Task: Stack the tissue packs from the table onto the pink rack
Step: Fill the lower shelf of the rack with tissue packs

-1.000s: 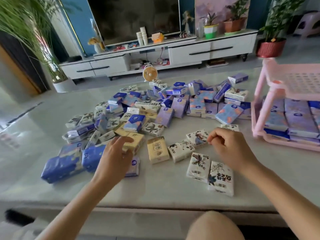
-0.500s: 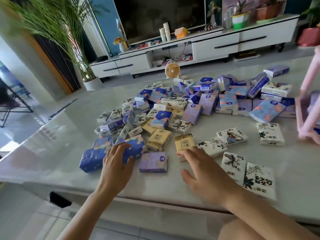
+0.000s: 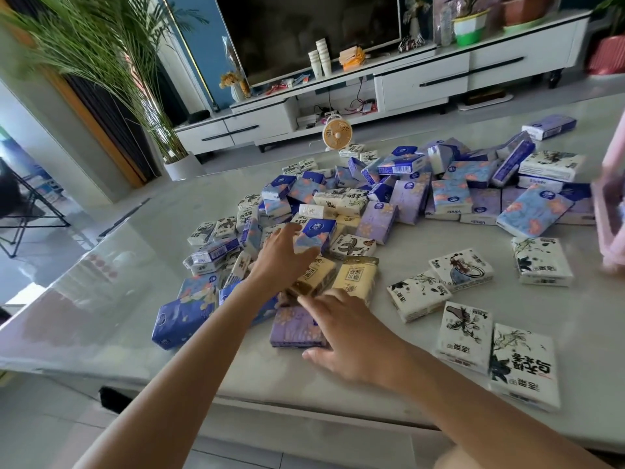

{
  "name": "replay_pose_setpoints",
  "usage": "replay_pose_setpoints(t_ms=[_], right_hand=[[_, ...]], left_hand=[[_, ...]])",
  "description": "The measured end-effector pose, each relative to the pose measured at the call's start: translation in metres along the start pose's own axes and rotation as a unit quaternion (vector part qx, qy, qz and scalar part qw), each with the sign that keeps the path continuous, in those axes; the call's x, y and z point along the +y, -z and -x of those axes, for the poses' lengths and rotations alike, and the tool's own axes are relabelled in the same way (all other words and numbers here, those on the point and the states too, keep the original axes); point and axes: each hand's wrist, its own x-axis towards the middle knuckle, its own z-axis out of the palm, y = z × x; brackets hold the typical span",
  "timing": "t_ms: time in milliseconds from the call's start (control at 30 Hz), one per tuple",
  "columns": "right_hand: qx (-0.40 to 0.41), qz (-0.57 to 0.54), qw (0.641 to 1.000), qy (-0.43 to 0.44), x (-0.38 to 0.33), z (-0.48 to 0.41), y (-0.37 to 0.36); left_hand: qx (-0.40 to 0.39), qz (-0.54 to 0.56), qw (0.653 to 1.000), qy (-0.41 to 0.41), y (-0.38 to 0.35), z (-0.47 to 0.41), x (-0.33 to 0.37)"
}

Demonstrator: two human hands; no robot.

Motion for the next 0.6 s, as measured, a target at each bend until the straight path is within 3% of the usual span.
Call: replay_pose_setpoints(t_ms=[167,300,367,467,600], right_hand=[[0.041,-0.065,0.997,-0.022,0.000,0.003,0.003],[0.118,-0.203,0.969,-0.072,0.006,0.022,0.021],[0.139,-0.318,0.930,-0.120,0.009,0.032,0.036],[0.155,-0.548,0.802,-0.182,0.020,0.047,0.063],[0.204,-0.786,0.553,-0.186,0.044,0.075,0.091]], left_hand=[[-0.036,-0.020,0.998,0.057,-0.017,-0.021,0.006],[0.055,-0.017,0.997,0.050,-0.026,-0.019,0.006],[0.085,0.022,0.995,0.048,-0.027,-0.012,0.009],[0.153,0.087,0.983,0.043,-0.029,0.009,0.015],[0.242,0.184,0.953,-0.009,-0.032,0.048,0.037]])
